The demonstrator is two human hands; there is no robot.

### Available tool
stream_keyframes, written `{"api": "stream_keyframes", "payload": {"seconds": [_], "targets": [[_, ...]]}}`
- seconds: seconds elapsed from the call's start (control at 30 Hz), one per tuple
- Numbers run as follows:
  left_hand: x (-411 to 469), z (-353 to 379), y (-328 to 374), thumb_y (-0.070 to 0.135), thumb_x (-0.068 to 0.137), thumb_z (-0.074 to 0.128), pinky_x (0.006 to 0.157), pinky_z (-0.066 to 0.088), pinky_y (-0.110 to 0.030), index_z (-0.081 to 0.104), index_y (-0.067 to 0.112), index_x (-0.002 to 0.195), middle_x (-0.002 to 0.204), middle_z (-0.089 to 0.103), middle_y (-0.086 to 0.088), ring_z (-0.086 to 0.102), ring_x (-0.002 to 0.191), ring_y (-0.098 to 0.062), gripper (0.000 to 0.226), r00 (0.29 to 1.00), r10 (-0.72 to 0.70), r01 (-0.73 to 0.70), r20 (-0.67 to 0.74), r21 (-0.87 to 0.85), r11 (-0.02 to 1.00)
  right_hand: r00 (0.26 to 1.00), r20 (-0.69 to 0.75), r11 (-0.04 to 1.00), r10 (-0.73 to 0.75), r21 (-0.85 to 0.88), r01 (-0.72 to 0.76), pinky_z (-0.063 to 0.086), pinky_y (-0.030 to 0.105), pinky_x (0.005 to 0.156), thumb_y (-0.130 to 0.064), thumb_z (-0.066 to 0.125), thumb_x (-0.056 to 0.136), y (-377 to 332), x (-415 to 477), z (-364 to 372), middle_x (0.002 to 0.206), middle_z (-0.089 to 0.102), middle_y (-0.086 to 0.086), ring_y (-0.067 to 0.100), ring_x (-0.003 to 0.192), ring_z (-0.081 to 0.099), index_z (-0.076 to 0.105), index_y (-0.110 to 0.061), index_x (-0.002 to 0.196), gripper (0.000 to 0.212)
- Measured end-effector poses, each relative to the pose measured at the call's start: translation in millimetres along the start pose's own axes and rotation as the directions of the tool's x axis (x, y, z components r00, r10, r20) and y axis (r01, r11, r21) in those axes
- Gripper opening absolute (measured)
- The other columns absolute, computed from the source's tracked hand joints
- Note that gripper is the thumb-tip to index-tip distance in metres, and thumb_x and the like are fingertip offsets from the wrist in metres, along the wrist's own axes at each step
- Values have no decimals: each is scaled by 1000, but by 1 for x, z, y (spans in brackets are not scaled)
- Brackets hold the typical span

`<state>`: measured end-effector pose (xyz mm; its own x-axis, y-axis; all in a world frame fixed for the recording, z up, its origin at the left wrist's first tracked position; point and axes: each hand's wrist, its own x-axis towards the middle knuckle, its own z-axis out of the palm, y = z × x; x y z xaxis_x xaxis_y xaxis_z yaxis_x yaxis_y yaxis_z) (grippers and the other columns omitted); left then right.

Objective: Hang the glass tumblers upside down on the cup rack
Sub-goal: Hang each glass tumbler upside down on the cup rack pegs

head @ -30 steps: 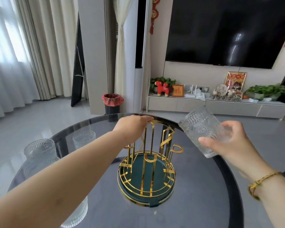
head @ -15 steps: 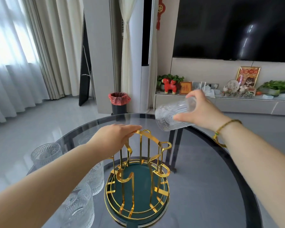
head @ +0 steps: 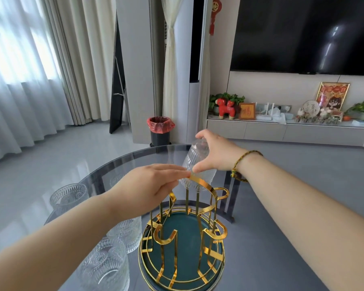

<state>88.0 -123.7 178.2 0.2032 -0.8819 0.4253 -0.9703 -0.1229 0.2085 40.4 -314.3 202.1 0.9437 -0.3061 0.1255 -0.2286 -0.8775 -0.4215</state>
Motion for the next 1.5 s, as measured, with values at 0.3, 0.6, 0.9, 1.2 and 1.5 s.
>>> {"api": "stream_keyframes", "payload": {"seconds": [0.3, 0.6, 0.9, 1.2, 1.5], "targets": [[-5, 4, -4, 2, 90, 47, 88, 42, -17, 51, 18, 122, 126, 53, 5, 59, 106, -15, 36, 1000, -7, 6, -22, -78, 997, 988, 151, 999, 18, -47, -11, 33, 40, 102, -27, 75, 64, 9, 3, 40, 142, 34, 7, 26, 130, 24, 27, -17, 131, 84], [18, -2, -8, 10, 80, 62, 66, 38, 8, 68, 19, 97, 90, 64, 11, 60, 66, 8, 20, 968, -250, 239, 0, -289, 927, 990, 140, 999, 8, -53, 0, 33, 41, 103, -23, 73, 68, 14, 4, 50, 142, 32, 9, 28, 129, 26, 27, -15, 132, 80], [31, 2, -9, 7, 79, 63, 57, 39, 8, 69, 15, 96, 83, 62, 8, 52, 52, 21, 19, 950, -311, 308, 44, -315, 898, 992, 129, 996, 0, -93, 12, 29, 43, 105, -25, 73, 67, 22, 13, 52, 145, 29, 10, 29, 131, 24, 23, -15, 134, 85], [55, 16, -12, 11, 83, 61, 51, 35, 7, 68, 11, 98, 76, 61, 4, 49, 56, 0, 17, 928, -372, 348, -25, -304, 887, 998, 23, 998, 56, 29, -57, 30, 41, 106, -27, 72, 68, 43, 12, 38, 145, 28, 12, 27, 132, 27, 23, -14, 134, 84], [43, 20, -3, 16, 90, 51, 78, 41, -16, 58, 18, 115, 118, 63, -5, 57, 90, -14, 26, 932, -358, 341, -56, -202, 918, 877, -467, 982, 115, 187, -29, 31, 23, 88, -18, 57, 81, 45, -45, 20, 124, 52, 10, 21, 117, 43, 48, -10, 116, 38]]}}
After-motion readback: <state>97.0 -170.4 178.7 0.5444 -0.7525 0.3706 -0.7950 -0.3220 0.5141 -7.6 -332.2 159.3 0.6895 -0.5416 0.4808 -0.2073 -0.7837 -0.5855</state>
